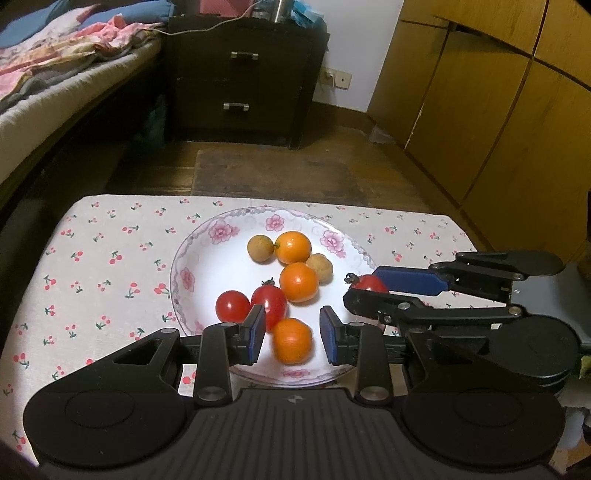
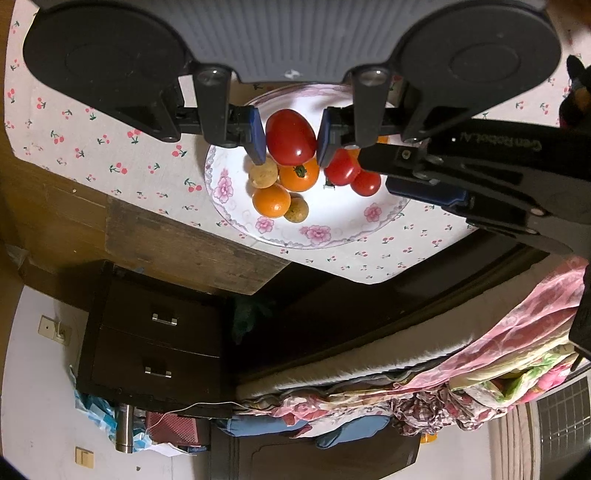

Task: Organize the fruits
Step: 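Carry the tomato and tangerine over the white bowl and open both tools, then move both tools back to the pile, each toward a brown fruit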

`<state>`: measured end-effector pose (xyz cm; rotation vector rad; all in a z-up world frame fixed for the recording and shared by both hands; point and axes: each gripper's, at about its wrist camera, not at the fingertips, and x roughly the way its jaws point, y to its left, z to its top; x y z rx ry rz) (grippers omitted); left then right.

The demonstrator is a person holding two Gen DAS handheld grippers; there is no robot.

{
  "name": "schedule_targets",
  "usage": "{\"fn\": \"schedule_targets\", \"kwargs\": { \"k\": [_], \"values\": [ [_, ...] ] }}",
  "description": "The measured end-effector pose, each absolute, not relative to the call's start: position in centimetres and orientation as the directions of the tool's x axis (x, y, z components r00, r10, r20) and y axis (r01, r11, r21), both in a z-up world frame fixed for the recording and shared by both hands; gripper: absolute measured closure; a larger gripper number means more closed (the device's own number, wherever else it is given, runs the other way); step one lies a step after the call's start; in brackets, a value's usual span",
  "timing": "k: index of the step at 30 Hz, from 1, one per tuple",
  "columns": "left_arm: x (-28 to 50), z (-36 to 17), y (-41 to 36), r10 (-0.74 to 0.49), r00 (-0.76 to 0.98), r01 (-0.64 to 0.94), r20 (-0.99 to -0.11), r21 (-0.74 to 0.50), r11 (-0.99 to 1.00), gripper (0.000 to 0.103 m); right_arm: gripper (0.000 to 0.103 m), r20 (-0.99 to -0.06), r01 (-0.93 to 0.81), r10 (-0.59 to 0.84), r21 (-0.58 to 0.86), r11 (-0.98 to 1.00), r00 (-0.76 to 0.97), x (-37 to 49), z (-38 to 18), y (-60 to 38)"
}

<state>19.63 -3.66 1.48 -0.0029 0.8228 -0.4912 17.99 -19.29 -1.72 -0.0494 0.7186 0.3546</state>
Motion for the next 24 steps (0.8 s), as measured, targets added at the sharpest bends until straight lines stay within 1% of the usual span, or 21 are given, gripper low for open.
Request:
{"fn": "schedule_targets", "kwargs": {
  "k": [15,18,24],
  "values": [
    [19.0,2.1,-3.5,-0.422,0.584,0.421,-0.694,-0.186,0.888,0.063,0.047,-0.637,-0.334,0.303,0.076,0.94,0.709,17.5,-1.1,-19.4],
    [18.5,2.2,-3.4,-0.41,0.59,0.42,-0.695,-0.169,0.892,0.063,0.047,-0.635,-0.342,0.309,0.074,0.937,0.708,17.2,-0.9,-19.2],
    [15.8,2.5,-2.2,-0.39,0.592,0.411,-0.705,-0.152,0.899,0.055,0.047,-0.642,-0.356,0.31,0.061,0.933,0.702,15.3,-0.3,-19.2]
  ]
}}
